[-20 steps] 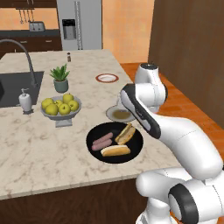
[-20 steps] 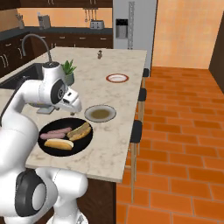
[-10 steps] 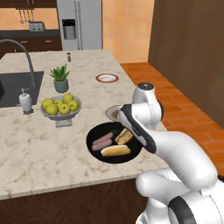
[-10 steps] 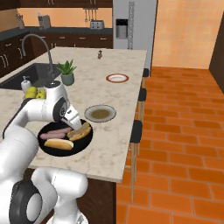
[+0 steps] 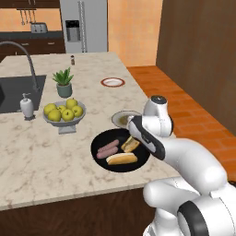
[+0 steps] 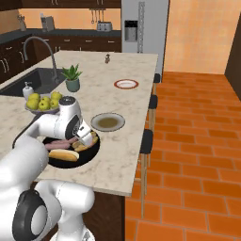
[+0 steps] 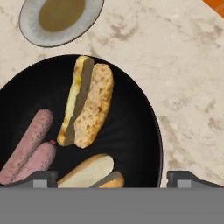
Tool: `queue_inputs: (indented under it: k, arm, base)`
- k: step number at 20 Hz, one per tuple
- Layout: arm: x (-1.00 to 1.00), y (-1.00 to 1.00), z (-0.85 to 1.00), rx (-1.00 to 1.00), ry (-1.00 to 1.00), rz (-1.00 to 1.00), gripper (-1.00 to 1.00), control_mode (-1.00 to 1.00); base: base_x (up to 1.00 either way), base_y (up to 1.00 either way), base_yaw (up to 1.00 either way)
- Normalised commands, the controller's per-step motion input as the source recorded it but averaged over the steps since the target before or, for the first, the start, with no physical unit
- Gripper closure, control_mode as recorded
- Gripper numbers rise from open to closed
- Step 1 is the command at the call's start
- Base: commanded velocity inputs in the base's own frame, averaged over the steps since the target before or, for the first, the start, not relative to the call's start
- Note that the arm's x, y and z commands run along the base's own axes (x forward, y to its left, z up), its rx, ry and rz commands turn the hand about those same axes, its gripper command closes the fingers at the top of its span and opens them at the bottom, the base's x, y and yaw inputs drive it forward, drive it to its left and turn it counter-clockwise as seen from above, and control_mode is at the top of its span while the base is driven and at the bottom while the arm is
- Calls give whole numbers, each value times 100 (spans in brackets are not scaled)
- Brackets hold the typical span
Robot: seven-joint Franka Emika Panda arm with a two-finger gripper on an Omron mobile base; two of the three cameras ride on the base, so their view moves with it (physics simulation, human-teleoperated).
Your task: Place one bun and one sausage from the bowl on each plate.
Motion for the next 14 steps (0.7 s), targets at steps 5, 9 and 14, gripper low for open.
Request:
queue_inputs:
  k: [5, 9, 14]
  arm:
    - [12, -4, -35, 0, 0, 0, -100, -100]
    - [40, 1, -36, 0, 0, 0, -100, -100]
    - [50, 5, -13, 0, 0, 0, -100, -100]
  base:
    - [0, 0, 0]
    - [0, 0, 0]
    - [0, 0, 0]
